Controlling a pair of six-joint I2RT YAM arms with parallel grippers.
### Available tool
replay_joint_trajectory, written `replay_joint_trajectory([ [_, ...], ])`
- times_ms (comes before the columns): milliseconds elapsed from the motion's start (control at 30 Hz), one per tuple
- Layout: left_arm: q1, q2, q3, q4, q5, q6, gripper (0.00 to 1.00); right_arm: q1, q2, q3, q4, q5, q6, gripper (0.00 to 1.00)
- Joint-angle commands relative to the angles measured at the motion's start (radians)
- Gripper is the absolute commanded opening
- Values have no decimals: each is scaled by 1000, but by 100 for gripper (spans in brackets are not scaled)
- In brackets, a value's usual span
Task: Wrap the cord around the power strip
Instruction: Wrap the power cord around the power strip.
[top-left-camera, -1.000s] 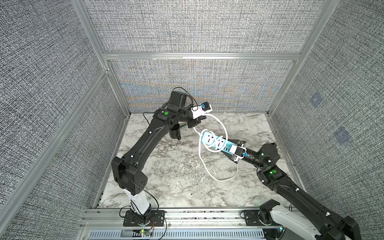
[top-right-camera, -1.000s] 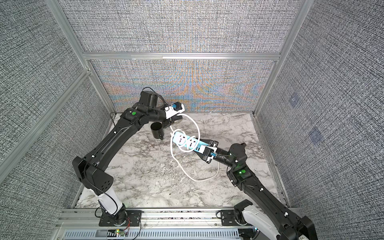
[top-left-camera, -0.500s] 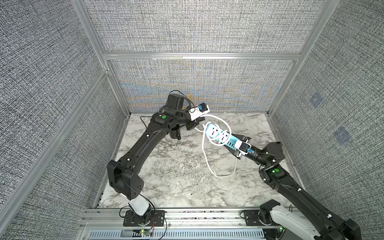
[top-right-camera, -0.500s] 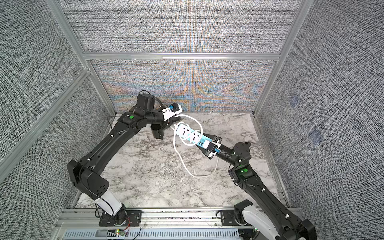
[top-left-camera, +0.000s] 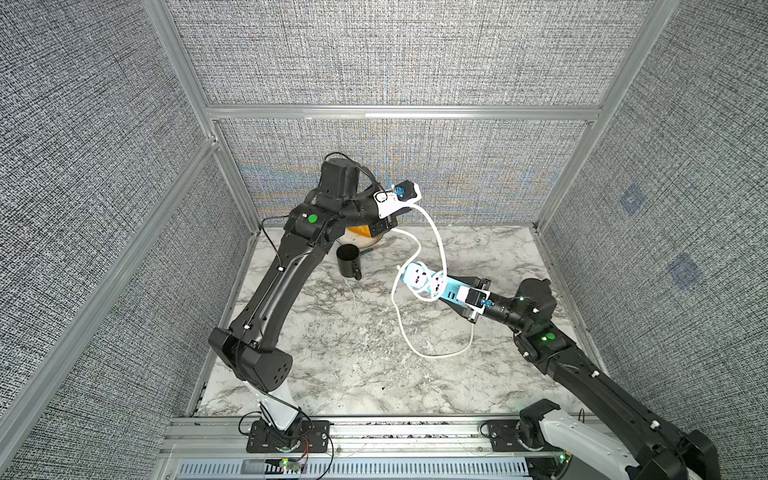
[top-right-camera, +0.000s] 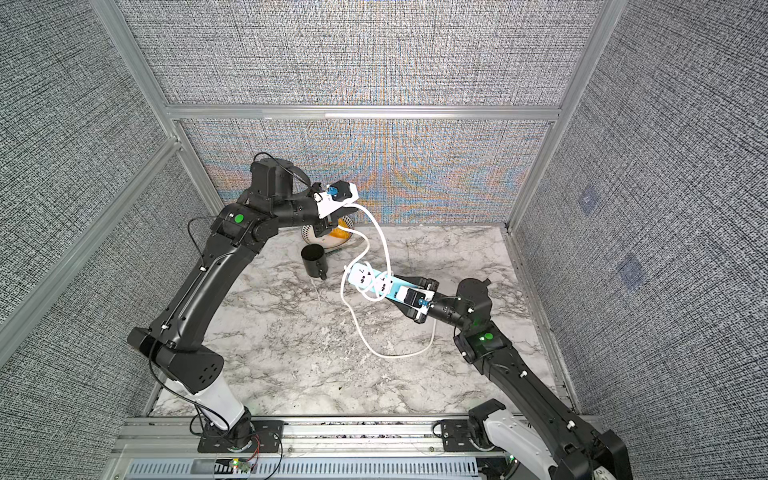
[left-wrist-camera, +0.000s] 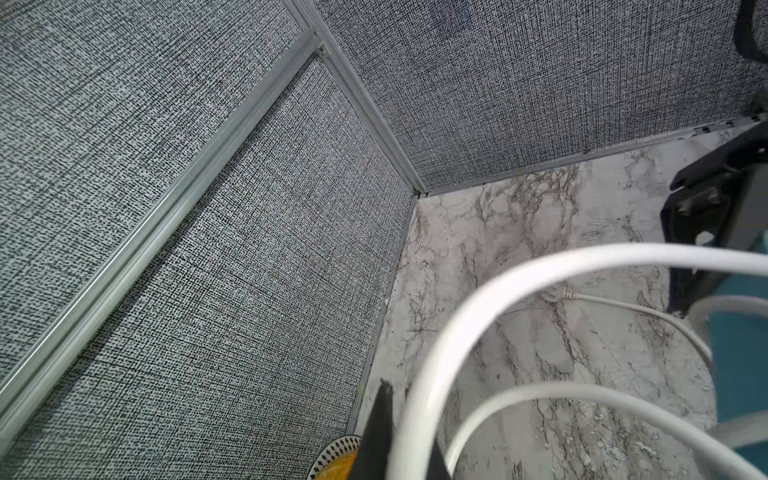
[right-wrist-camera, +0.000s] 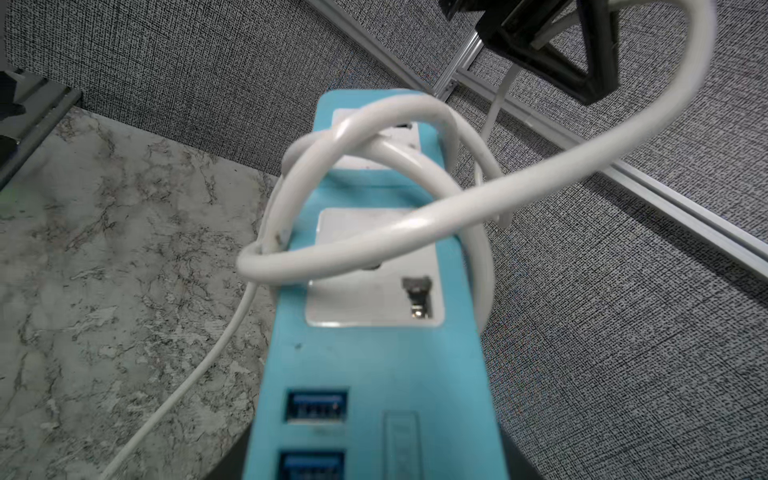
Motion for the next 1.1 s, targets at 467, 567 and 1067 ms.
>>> replay_joint_trajectory([
  [467, -65, 21, 219, -48, -166, 104, 0, 72, 127, 65, -197, 31, -168, 0],
  [567, -69, 17, 230, -56, -200, 127, 0, 74, 134, 64, -202, 60, -170, 0],
  [1067, -87, 13, 125, -72, -280, 193, 0, 75, 79, 18, -54, 1, -105, 0],
])
